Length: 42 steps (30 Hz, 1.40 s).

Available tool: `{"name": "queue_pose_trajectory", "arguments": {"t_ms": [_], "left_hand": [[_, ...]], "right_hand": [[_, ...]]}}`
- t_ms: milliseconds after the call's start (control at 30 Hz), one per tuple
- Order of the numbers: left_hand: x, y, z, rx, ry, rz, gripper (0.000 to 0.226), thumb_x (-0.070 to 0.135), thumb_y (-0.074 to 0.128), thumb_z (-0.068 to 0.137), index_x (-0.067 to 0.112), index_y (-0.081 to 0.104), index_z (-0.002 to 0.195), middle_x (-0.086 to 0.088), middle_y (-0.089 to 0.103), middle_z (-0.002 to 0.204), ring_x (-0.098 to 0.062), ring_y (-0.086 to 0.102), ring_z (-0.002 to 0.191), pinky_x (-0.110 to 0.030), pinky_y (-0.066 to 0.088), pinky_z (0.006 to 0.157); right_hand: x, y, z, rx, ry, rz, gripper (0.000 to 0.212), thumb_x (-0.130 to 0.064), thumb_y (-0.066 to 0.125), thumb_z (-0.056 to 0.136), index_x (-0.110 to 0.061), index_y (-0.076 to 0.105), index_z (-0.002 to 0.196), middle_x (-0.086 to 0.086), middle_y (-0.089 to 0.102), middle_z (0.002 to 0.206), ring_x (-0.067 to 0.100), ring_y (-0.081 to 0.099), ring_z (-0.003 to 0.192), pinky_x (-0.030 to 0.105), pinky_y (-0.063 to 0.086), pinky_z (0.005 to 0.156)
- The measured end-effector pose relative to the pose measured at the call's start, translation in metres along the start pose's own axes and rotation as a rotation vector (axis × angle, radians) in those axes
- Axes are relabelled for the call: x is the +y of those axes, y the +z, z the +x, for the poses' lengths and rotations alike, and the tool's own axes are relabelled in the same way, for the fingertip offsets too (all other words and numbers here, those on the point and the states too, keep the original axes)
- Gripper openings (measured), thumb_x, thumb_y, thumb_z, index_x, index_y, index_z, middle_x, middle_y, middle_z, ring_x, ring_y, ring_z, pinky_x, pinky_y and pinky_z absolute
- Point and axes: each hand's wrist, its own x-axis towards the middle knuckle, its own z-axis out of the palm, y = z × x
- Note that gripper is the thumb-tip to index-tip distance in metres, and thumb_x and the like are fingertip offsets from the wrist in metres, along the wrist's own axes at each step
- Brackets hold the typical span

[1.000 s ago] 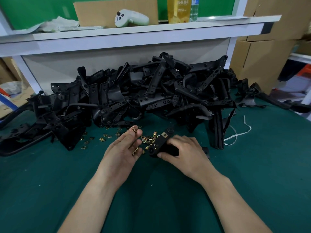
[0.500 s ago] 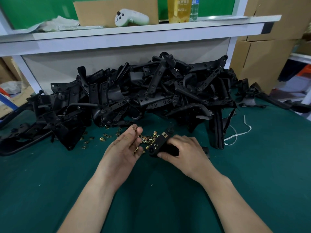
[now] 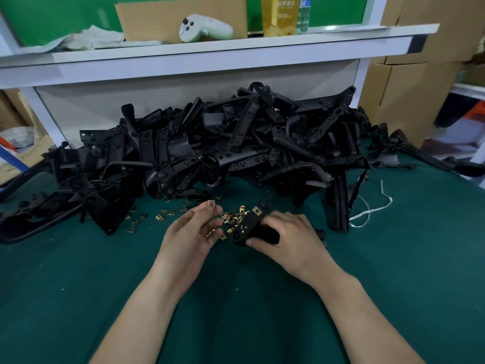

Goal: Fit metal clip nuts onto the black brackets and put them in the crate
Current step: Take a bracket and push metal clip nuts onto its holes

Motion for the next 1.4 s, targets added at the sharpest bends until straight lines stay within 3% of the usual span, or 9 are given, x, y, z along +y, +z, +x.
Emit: {"name": "queue_pose_trajectory", "arguments": {"t_ms": [167,300,500,1067,1200,1400], "left_hand": [[-0.005,0.003,-0.001,0.043,0.097,0.21,0.012,0.011,0.063,0.097,0.016,0.074,0.095,0.0,0.069,0.088,-0.008,0.062,0.069,-0.022,0.055,0.065],[-0.011,0.003,-0.002,0.027,0.135,0.423,0.024,0.018,0.058,0.1,0.028,0.079,0.093,0.007,0.065,0.075,-0.009,0.061,0.072,-0.028,0.056,0.079],[-0.015,0.006,-0.004,0.016,0.126,0.445,0.02,0.018,0.056,0.102,0.019,0.075,0.095,0.001,0.077,0.095,-0.01,0.07,0.088,-0.033,0.055,0.084],[-0.015,0.007,-0.009,-0.094,0.229,0.673,0.018,0.028,0.062,0.099,0.035,0.079,0.1,0.015,0.077,0.1,0.001,0.067,0.089,-0.016,0.054,0.077],[-0.017,0.009,-0.008,-0.048,0.261,0.644,0.018,0.024,0.062,0.099,0.032,0.077,0.101,0.017,0.076,0.097,0.005,0.068,0.088,-0.009,0.049,0.076],[-0.016,0.007,-0.006,0.005,0.249,0.636,0.018,0.022,0.062,0.099,0.031,0.077,0.099,0.017,0.076,0.092,0.006,0.065,0.077,-0.01,0.052,0.072]], "right_hand": [[0.002,0.001,0.0,0.005,-0.01,0.006,0.043,-0.068,0.055,0.089,-0.03,0.063,0.108,-0.025,0.054,0.102,0.0,0.042,0.093,0.026,0.028,0.094],[0.001,0.0,0.001,-0.007,-0.008,-0.01,0.045,-0.067,0.055,0.089,-0.029,0.064,0.11,-0.019,0.061,0.108,0.005,0.048,0.099,0.025,0.026,0.093],[0.0,-0.001,0.0,-0.021,0.0,-0.006,0.046,-0.067,0.054,0.088,-0.029,0.065,0.111,-0.019,0.062,0.109,0.006,0.049,0.099,0.027,0.028,0.096],[-0.001,0.0,0.001,-0.032,0.007,-0.026,0.042,-0.066,0.055,0.089,-0.032,0.064,0.112,-0.018,0.062,0.111,0.007,0.051,0.102,0.026,0.027,0.095],[-0.001,-0.001,0.0,-0.027,0.011,-0.021,0.042,-0.066,0.055,0.089,-0.033,0.064,0.112,-0.019,0.062,0.111,0.005,0.05,0.101,0.026,0.027,0.096],[-0.001,-0.001,0.001,-0.037,0.011,-0.031,0.044,-0.067,0.054,0.09,-0.032,0.065,0.115,-0.02,0.061,0.113,0.004,0.048,0.102,0.025,0.026,0.097]]}}
